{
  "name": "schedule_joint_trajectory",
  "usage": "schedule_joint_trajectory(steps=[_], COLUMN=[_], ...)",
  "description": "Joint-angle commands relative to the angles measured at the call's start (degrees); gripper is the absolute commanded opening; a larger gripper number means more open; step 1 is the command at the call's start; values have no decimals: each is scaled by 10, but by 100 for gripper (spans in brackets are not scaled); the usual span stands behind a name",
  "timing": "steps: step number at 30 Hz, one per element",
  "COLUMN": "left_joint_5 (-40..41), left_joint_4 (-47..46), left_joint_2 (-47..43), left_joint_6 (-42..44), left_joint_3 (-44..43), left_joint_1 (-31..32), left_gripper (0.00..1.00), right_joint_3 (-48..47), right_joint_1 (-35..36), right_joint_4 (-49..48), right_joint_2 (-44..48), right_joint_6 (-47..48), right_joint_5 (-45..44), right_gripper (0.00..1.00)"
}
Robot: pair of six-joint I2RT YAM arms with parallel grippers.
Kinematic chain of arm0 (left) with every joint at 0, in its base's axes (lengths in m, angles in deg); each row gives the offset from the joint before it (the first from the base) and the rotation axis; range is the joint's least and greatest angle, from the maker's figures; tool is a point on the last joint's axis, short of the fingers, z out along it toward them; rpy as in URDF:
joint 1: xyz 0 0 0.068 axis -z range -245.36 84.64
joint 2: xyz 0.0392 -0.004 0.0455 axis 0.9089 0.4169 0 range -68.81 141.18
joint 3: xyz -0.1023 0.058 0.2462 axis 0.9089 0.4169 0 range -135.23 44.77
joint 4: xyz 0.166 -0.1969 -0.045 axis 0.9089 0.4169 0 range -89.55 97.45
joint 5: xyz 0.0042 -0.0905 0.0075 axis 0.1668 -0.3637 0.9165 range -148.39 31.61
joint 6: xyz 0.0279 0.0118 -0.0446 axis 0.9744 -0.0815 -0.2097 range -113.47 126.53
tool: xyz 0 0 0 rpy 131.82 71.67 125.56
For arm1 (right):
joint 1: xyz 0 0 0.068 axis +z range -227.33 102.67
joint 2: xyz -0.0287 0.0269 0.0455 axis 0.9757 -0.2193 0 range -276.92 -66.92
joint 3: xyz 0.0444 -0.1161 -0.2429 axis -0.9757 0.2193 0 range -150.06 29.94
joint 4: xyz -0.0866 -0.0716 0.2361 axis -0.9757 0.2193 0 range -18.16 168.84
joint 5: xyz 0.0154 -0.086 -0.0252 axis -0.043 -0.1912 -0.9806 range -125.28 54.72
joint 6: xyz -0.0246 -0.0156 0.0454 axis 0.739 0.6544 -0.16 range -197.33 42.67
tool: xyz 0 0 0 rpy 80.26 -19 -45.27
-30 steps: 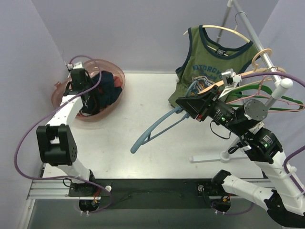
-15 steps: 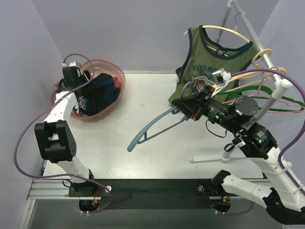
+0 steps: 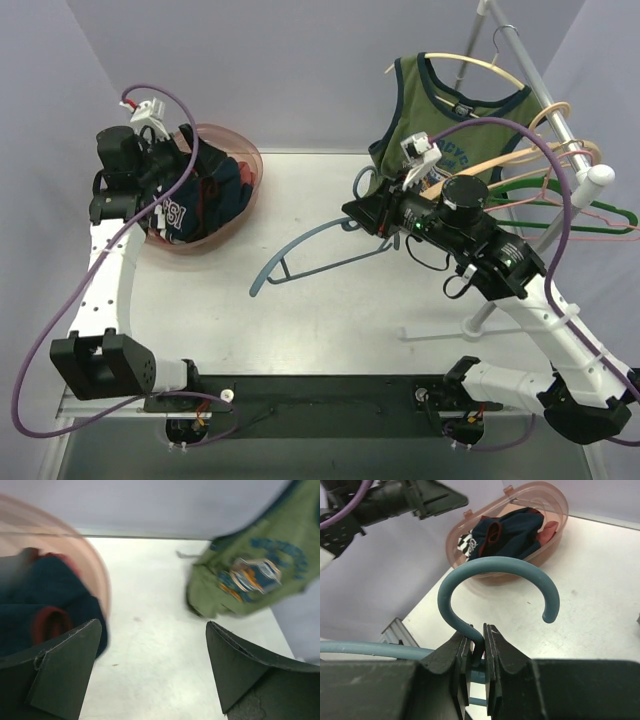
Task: Remove the tank top from the hanger
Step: Place the tank top in the bin, then place the hanger at the clothesline.
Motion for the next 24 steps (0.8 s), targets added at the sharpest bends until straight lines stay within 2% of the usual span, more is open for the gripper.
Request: schedule_joint_trajectory(steps=[1, 5, 8, 13, 24], left_joint_5=[-150, -216, -228, -300, -359], left_joint_4=[-44, -57, -67, -84, -102], left_joint_2=[-61, -98, -129, -146, -168], left_joint_6=[8, -6, -20, -32, -15], left_joint_3=[44, 75, 92, 89, 119], left_joint_1=[38, 72, 74, 75, 93], left_gripper=[96, 90, 87, 79, 78], right_joint_3=[-42, -56, -79, -147, -211], right_joint_1=[6, 9, 10, 5, 0], right_joint_4=[1, 2, 15, 52, 63], right_joint_2=[-36, -76, -103, -158, -212], right_joint_6=[40, 56, 84, 134, 132], right_joint_5=[-44, -76, -111, -176, -209], right_gripper=[0, 0, 0, 0, 0])
